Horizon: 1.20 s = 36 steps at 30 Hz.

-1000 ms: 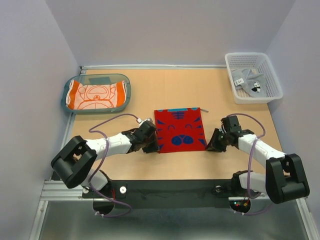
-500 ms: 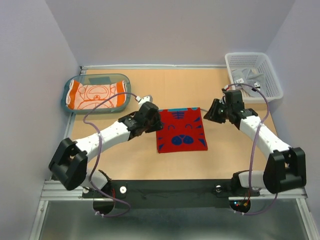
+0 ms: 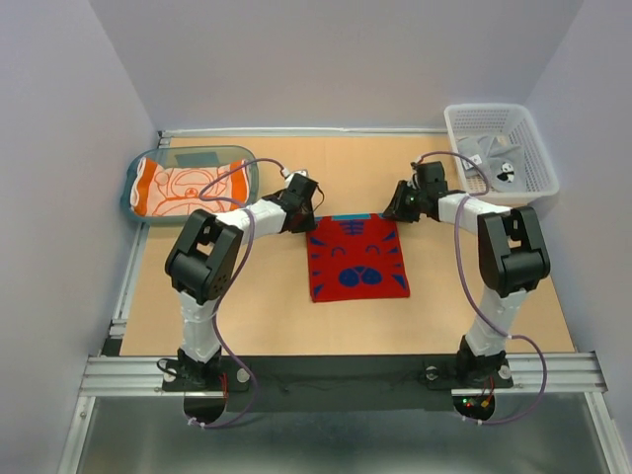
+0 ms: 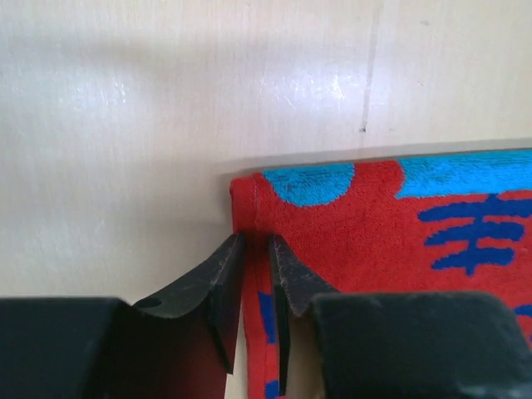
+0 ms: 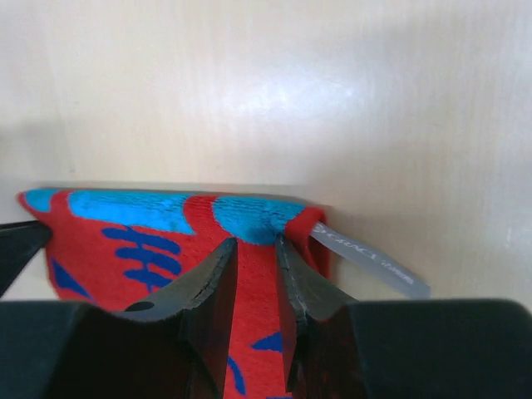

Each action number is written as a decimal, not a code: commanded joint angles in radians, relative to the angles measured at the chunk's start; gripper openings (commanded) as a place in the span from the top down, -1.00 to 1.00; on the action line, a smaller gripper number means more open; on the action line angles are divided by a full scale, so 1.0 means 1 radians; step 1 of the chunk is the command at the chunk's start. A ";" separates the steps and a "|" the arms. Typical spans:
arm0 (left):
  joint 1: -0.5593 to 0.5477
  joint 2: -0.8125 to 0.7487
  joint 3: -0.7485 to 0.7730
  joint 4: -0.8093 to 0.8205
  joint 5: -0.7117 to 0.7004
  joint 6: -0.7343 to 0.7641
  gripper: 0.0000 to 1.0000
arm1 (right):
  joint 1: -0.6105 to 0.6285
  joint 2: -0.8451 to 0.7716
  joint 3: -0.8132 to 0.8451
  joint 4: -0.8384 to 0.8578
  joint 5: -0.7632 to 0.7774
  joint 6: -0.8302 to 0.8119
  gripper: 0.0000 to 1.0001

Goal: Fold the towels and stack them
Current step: Fold the towel

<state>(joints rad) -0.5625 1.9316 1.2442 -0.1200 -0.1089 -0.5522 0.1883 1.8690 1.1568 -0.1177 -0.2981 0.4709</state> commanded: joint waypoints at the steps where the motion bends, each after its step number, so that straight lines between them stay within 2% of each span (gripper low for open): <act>1: 0.012 0.001 0.032 0.023 -0.015 0.101 0.40 | -0.013 -0.016 0.003 0.056 0.077 -0.052 0.39; 4: 0.033 0.010 0.020 0.039 -0.028 0.152 0.39 | -0.038 -0.030 -0.023 0.049 0.096 -0.097 0.38; 7: 0.044 -0.014 0.023 0.048 -0.040 0.215 0.28 | -0.044 -0.045 -0.022 0.029 0.128 -0.155 0.37; 9: 0.044 -0.042 0.027 0.052 -0.051 0.259 0.00 | -0.044 -0.068 -0.013 0.027 0.114 -0.233 0.37; 10: 0.044 -0.074 0.031 0.057 -0.054 0.309 -0.24 | -0.044 -0.074 -0.006 0.024 0.108 -0.267 0.36; 13: 0.044 -0.131 0.040 0.054 -0.069 0.382 -0.50 | -0.044 -0.076 0.035 0.013 0.047 -0.425 0.28; 14: 0.044 -0.141 0.040 0.056 -0.072 0.424 -0.71 | -0.044 -0.071 0.047 0.006 0.019 -0.457 0.26; 15: 0.046 -0.158 0.040 0.056 -0.071 0.449 -0.83 | -0.044 -0.056 0.079 -0.006 -0.001 -0.527 0.20; 17: 0.047 -0.166 0.037 0.060 -0.071 0.513 -0.97 | -0.044 -0.039 0.107 -0.020 -0.077 -0.589 0.13; 21: 0.070 -0.145 0.037 0.069 0.007 0.622 -0.97 | -0.044 0.024 0.182 -0.078 -0.186 -0.715 -0.01; 26: 0.104 -0.117 0.060 0.086 0.153 0.679 -0.97 | -0.044 0.133 0.311 -0.189 -0.260 -0.782 -0.01; 36: 0.119 -0.037 0.129 0.077 0.330 0.833 -0.97 | -0.043 0.186 0.343 -0.267 -0.306 -0.857 0.03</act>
<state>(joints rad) -0.4469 1.8709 1.3071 -0.0513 0.1097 0.1909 0.1436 2.0586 1.4521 -0.3485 -0.5671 -0.3340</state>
